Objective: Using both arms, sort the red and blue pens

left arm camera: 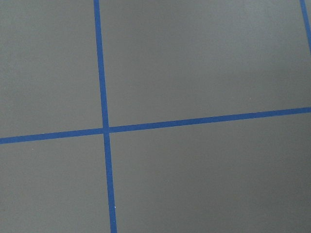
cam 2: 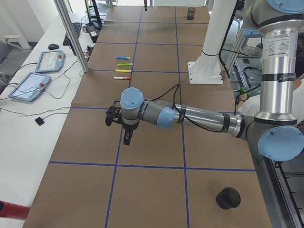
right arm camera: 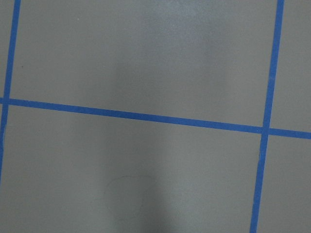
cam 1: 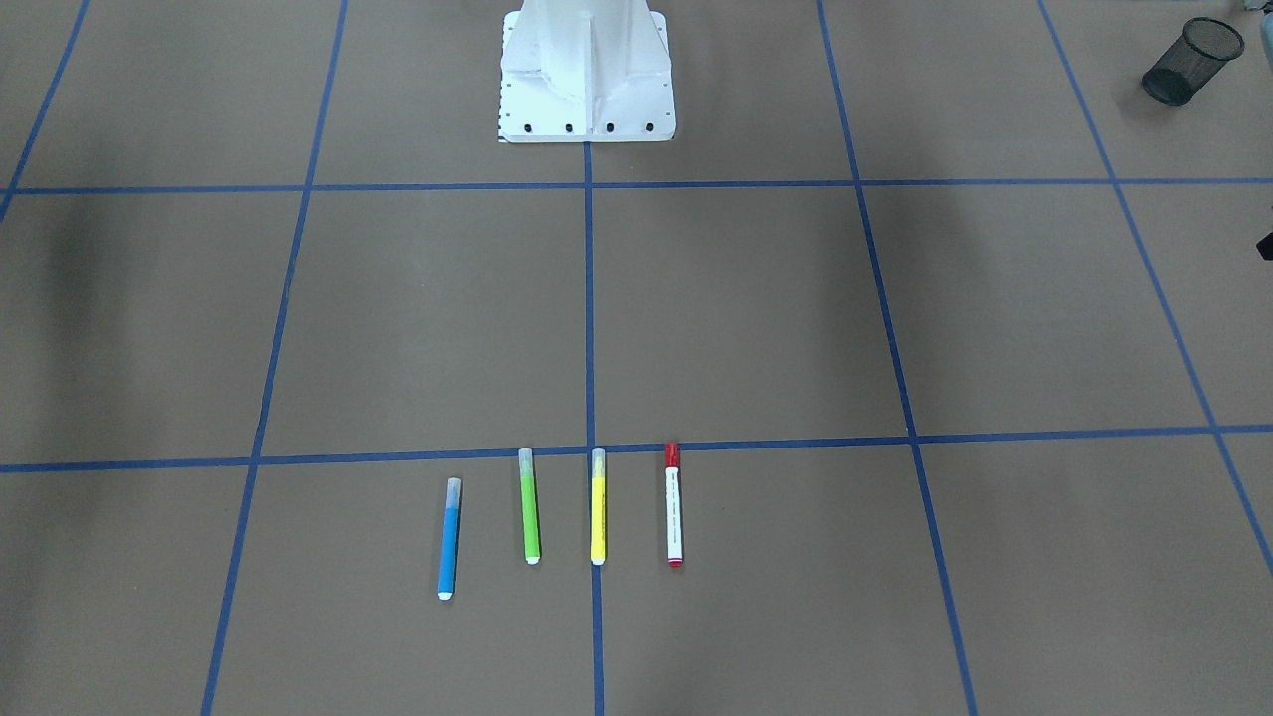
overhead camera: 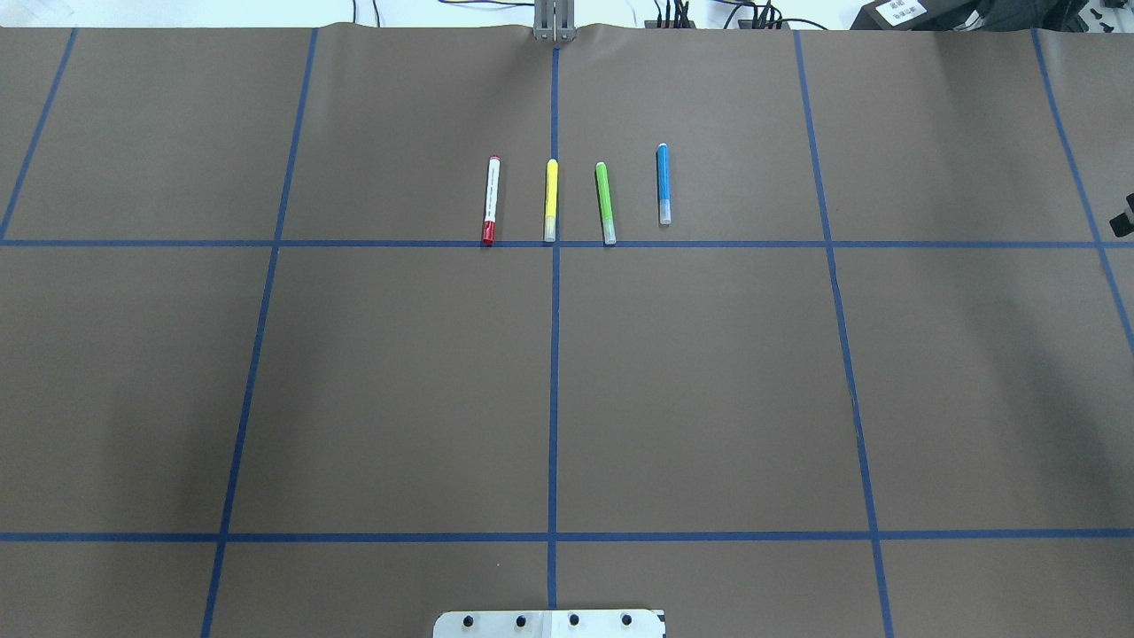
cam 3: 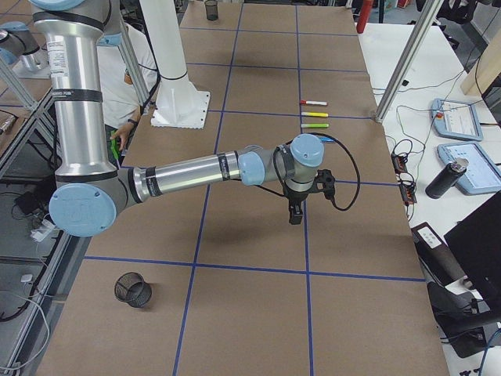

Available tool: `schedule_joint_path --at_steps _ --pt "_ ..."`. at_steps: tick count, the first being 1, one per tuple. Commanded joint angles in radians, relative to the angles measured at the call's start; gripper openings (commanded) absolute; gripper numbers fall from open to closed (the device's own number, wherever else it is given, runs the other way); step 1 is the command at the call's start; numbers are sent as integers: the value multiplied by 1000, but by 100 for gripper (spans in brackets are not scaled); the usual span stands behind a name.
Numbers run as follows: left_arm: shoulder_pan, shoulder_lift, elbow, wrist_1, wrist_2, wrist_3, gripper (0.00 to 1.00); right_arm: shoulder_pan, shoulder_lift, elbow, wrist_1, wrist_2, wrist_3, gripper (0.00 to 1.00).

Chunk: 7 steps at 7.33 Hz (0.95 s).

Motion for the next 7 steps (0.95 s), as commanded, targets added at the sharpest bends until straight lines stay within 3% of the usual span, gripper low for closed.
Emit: schedule_joint_path --at_steps 1,2,7 --pt "23 -9 -7 -1 2 -24 99 0 -71 -3 178 5 3 100" --pt "41 -9 -6 1 6 -32 99 -6 -90 -23 277 4 24 100" --pt "43 -11 -6 -1 8 -32 99 -66 -58 -26 285 42 34 100"
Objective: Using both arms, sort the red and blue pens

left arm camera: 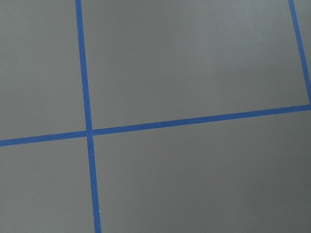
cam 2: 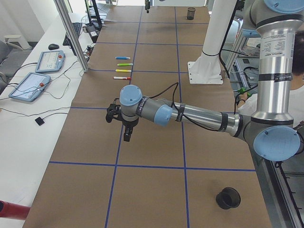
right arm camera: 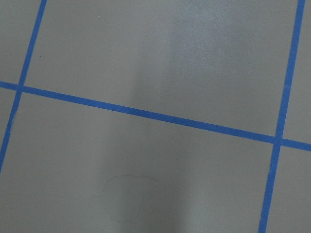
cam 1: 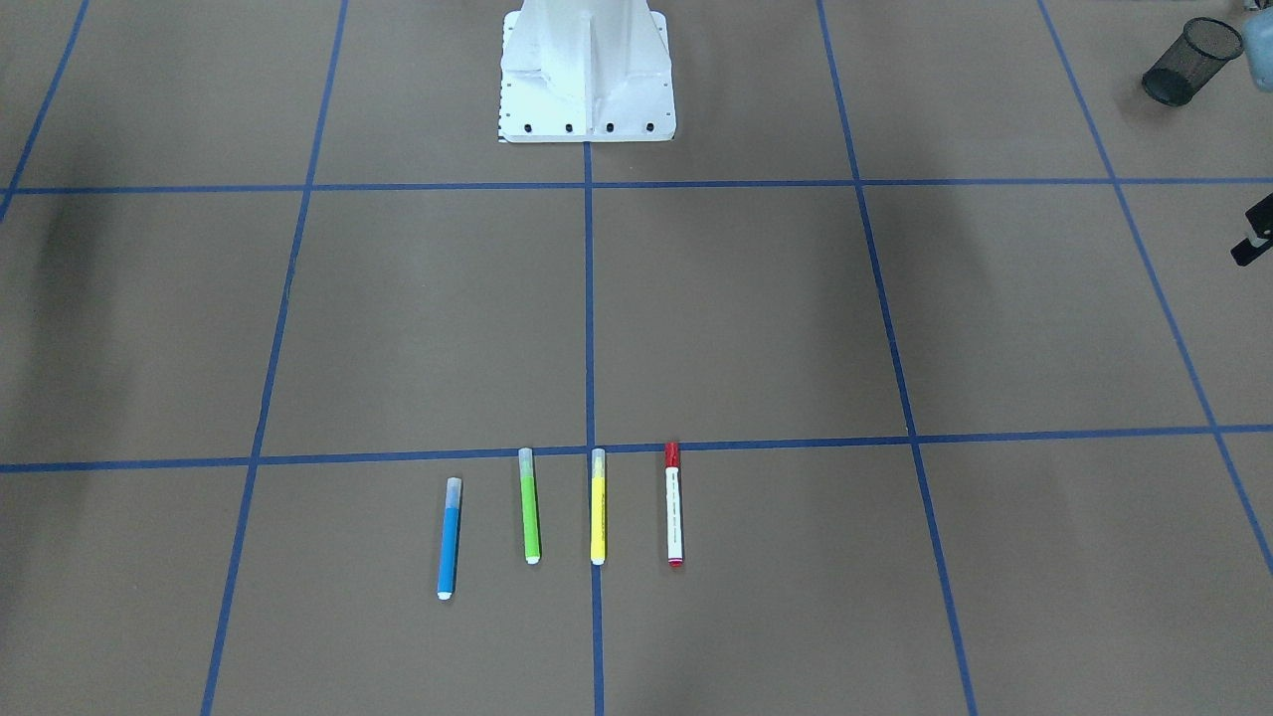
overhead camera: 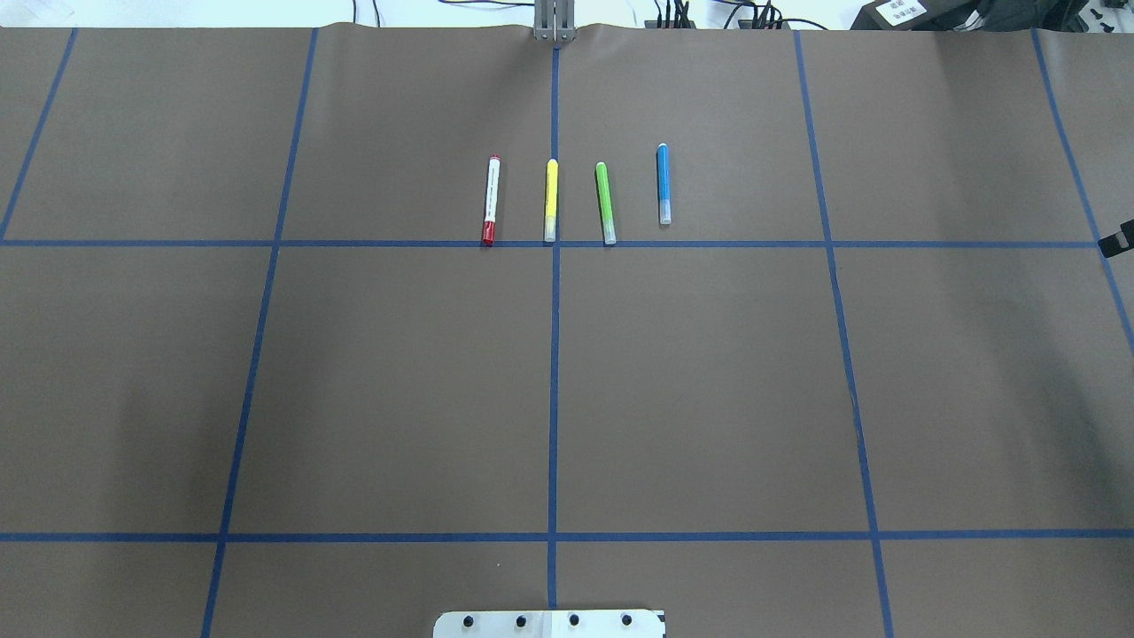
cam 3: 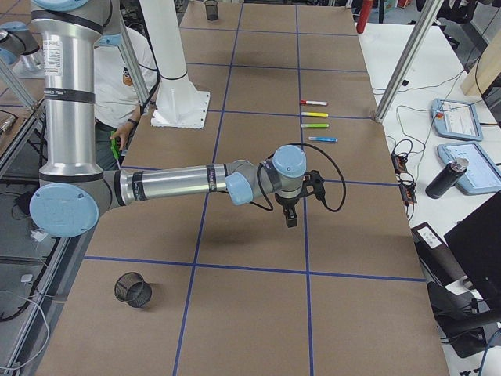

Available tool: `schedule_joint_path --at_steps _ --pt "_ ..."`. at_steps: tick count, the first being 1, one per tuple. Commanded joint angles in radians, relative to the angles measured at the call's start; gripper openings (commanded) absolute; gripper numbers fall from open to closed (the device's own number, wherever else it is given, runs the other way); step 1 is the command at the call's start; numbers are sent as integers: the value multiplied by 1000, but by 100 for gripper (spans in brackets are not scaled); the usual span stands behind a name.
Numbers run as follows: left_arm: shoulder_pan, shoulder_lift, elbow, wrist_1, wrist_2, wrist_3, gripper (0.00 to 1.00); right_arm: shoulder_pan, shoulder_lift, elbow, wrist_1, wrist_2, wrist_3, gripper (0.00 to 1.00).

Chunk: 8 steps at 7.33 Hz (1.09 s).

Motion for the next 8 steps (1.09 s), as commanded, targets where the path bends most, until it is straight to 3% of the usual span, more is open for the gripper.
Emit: schedule_joint_path --at_steps 1,4,7,8 --pt "0 -2 -1 -10 0 -3 99 -32 14 0 3 7 4 100" --pt "9 -2 -1 -19 -3 -19 99 -81 46 17 4 7 114 100" --pt "20 -2 1 -33 -1 -23 100 -251 221 27 4 -11 564 100" --pt "55 -4 -1 -34 0 -24 99 -280 237 29 4 -52 579 100"
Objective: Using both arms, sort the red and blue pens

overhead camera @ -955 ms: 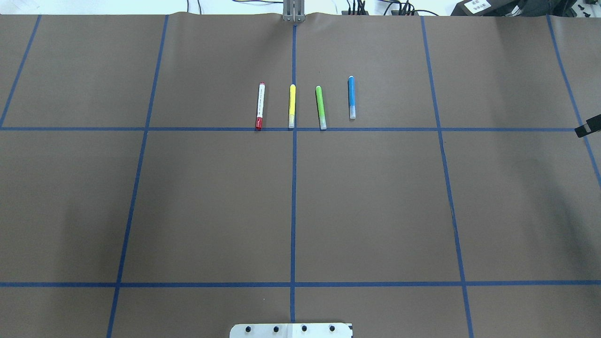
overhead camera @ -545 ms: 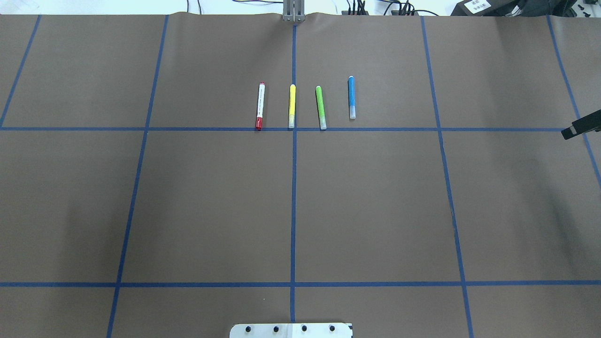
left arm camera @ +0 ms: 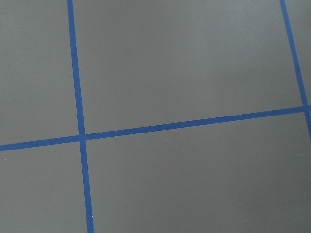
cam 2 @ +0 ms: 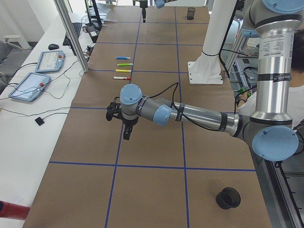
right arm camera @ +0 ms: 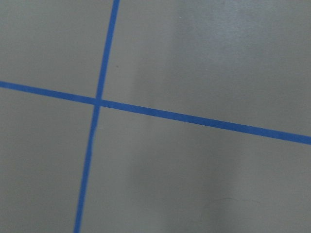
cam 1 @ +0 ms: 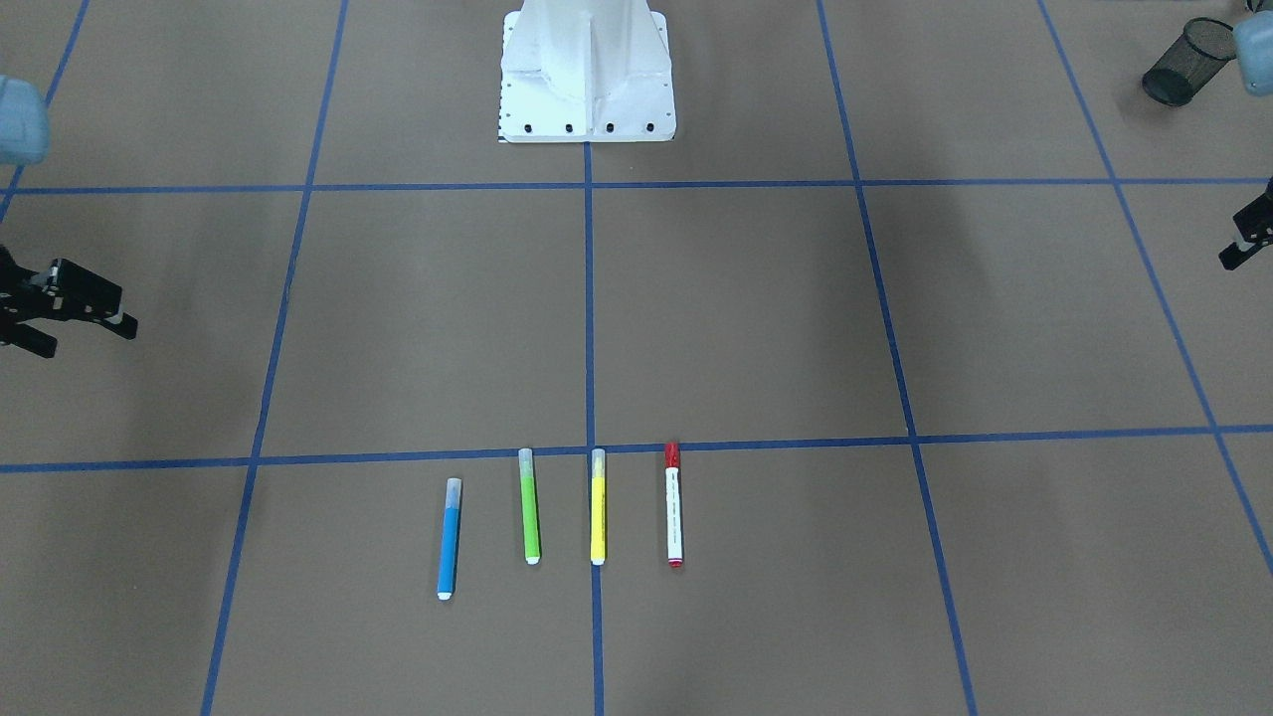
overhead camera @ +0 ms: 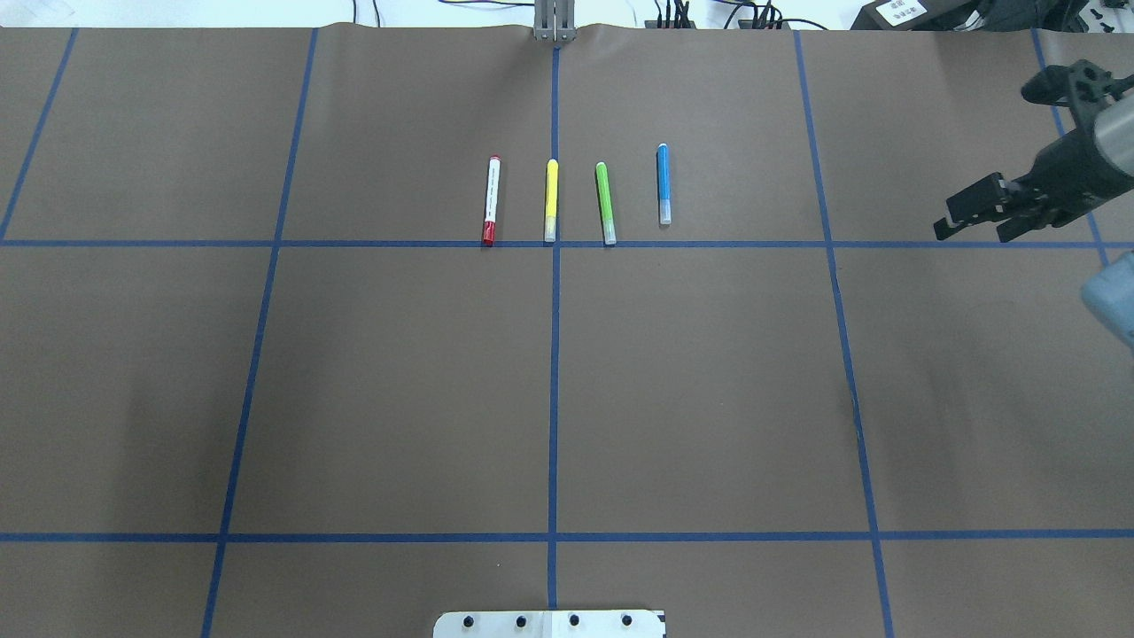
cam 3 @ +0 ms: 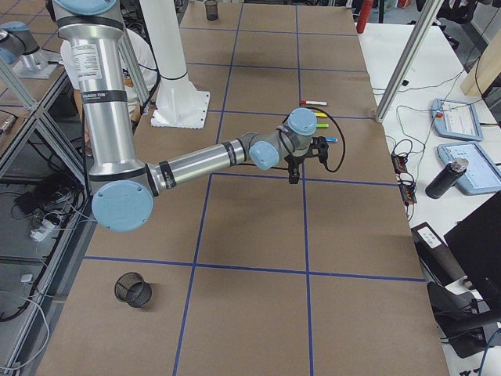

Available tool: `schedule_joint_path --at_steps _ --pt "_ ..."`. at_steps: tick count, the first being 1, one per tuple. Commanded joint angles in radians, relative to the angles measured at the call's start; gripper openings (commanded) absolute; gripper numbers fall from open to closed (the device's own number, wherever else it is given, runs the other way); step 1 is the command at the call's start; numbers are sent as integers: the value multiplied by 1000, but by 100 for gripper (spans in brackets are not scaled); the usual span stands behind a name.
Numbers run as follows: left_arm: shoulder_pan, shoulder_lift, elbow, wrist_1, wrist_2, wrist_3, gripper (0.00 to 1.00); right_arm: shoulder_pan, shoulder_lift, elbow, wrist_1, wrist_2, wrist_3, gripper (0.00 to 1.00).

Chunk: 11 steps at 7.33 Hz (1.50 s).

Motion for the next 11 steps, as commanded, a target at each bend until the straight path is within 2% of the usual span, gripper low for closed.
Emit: schedule_joint_path --at_steps 1,3,5,6,7,8,10,11 --pt "58 -30 0 -1 1 -52 99 -69 45 -6 -1 -47 83 100" --pt "171 -161 2 5 7 -245 99 -74 44 3 0 -52 84 100" --pt "319 -297 12 13 111 -421 99 -74 45 20 -1 -72 89 100" --pt "375 -359 35 13 117 -492 98 -79 57 17 -1 -74 89 100" --pt "406 -444 108 12 116 -528 98 -91 100 3 -7 -74 101 99" --pt "427 -580 224 13 117 -568 98 -108 160 -35 -8 -77 169 99" --pt "496 -705 360 1 149 -605 99 -135 191 -53 -6 -101 221 99" --pt "538 -833 497 1 207 -606 99 -143 223 -84 -4 -126 221 99"
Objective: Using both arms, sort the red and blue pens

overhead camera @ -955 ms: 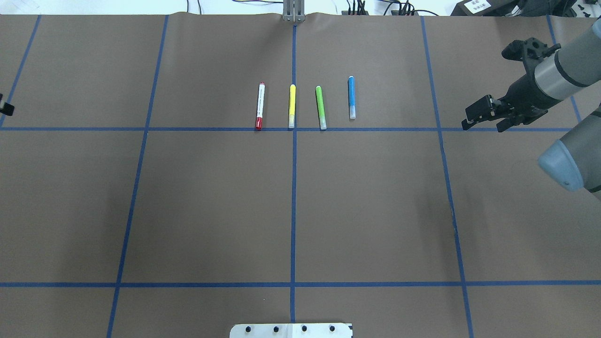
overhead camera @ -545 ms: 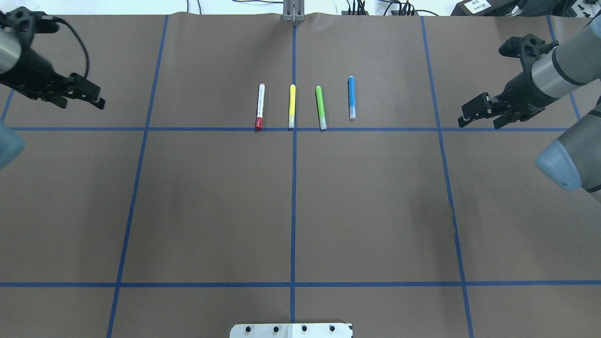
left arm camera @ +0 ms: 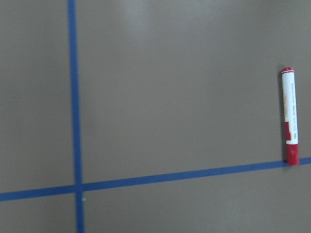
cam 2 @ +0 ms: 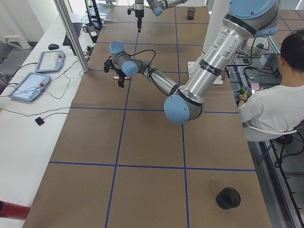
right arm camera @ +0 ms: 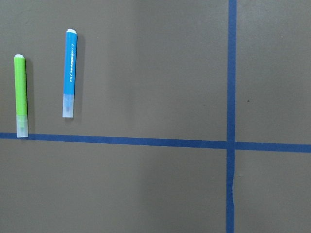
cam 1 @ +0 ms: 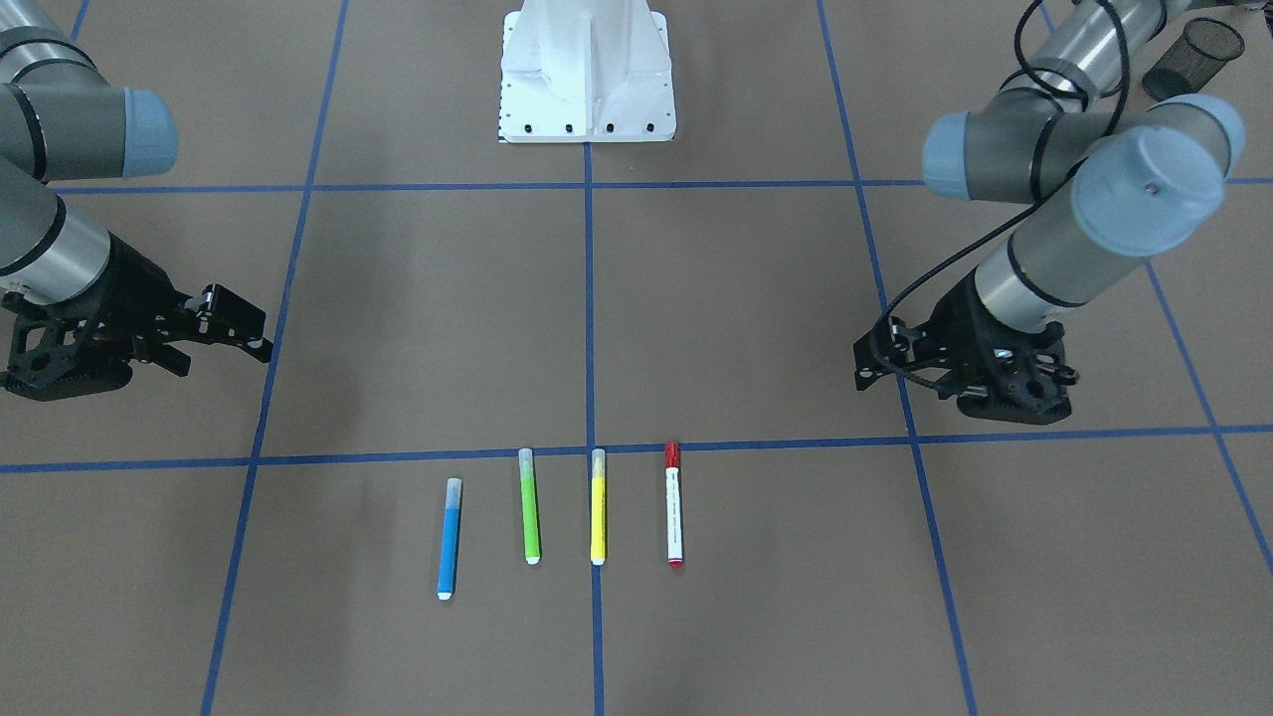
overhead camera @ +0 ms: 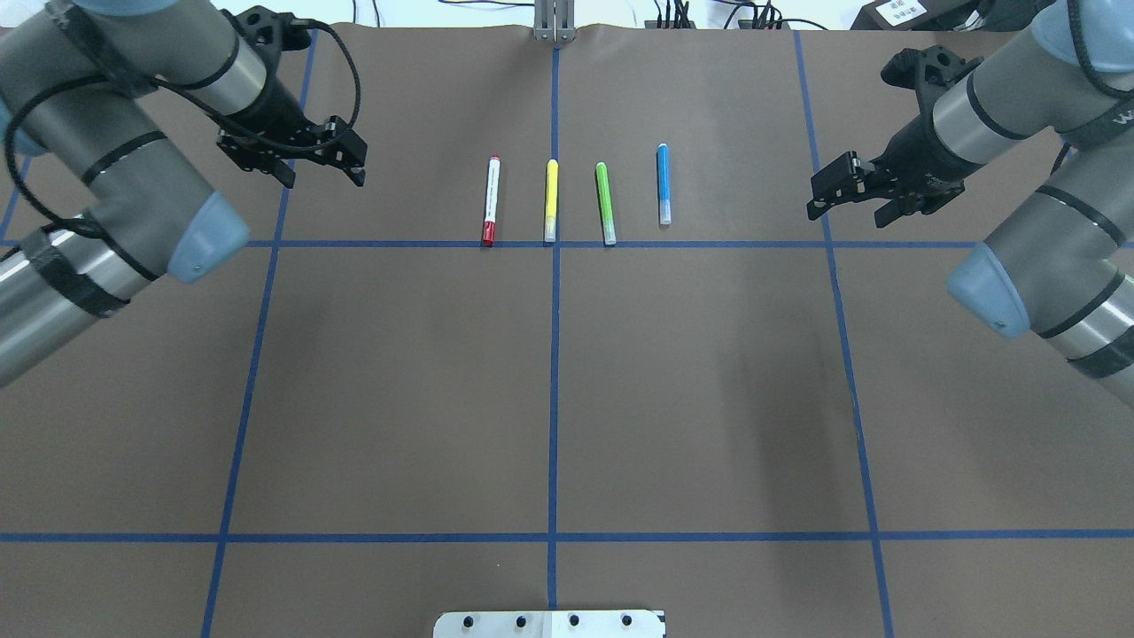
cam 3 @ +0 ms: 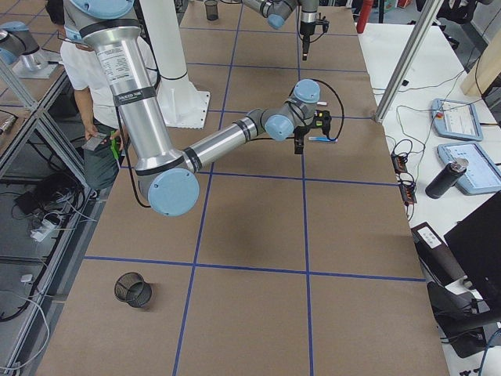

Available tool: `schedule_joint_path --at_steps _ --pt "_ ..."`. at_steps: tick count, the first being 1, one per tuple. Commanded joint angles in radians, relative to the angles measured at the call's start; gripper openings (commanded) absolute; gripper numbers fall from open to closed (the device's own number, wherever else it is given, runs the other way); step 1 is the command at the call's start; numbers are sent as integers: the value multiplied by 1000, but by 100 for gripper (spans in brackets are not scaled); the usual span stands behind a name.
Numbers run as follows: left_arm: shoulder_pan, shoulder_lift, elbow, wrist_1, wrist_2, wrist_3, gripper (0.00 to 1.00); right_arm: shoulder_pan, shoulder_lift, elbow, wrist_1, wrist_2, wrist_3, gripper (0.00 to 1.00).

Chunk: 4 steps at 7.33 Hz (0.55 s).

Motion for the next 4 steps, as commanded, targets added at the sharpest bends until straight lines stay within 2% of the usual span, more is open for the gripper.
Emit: schedule_joint_path --at_steps 1,3,4 --pt "82 -224 255 -14 111 -12 99 -18 83 -85 1 -26 20 99" --pt "107 -301 428 -175 165 -12 95 -22 130 -145 3 -84 20 99" --pt "116 -320 464 -185 190 -12 89 -24 153 -169 3 -87 20 99"
